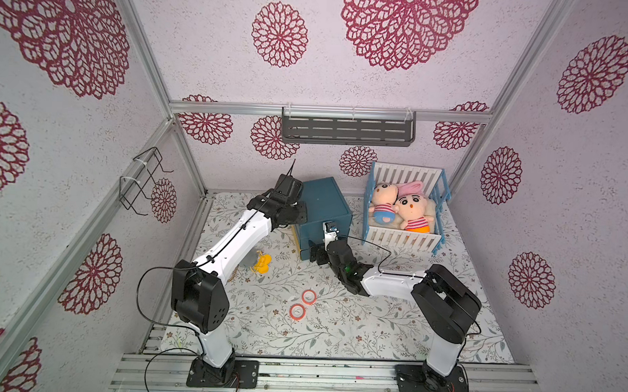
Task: Place the transparent tape into the drawer according to color
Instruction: Close the drawer in the storage box, then open the drawer in the storage box.
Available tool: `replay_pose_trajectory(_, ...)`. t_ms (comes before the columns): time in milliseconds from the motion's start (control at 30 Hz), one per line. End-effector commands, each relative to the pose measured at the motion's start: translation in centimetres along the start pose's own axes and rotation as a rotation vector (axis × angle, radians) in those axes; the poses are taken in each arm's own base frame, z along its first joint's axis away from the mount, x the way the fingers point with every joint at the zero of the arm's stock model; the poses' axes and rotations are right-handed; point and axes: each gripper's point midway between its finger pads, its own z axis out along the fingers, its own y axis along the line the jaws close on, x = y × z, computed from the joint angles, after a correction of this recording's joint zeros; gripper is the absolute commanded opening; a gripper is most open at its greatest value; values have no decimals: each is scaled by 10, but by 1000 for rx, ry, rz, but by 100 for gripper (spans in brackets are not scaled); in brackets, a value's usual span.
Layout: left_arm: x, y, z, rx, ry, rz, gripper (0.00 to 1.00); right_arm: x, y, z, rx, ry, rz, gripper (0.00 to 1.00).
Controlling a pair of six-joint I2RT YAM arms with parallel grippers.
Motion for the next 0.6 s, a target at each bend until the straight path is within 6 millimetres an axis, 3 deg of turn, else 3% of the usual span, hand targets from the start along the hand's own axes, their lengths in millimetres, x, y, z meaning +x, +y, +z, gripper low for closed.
replay_pose_trajectory(0,17,11,-1,-30,60,10,44,-25,0,-20,-33,-23,55,99)
replay_pose_trajectory(200,17,12,-1,-31,58,11,46,-19,7,-46,-129,40,113,99)
replay_pose_trajectory(333,15,12,-2,-30,53,8,46,-21,2,-65,-186,41,242,99)
replay_pose_trajectory(567,14,14,-3,-32,51,11,46,-7,-7,-75,-212,127,375,99)
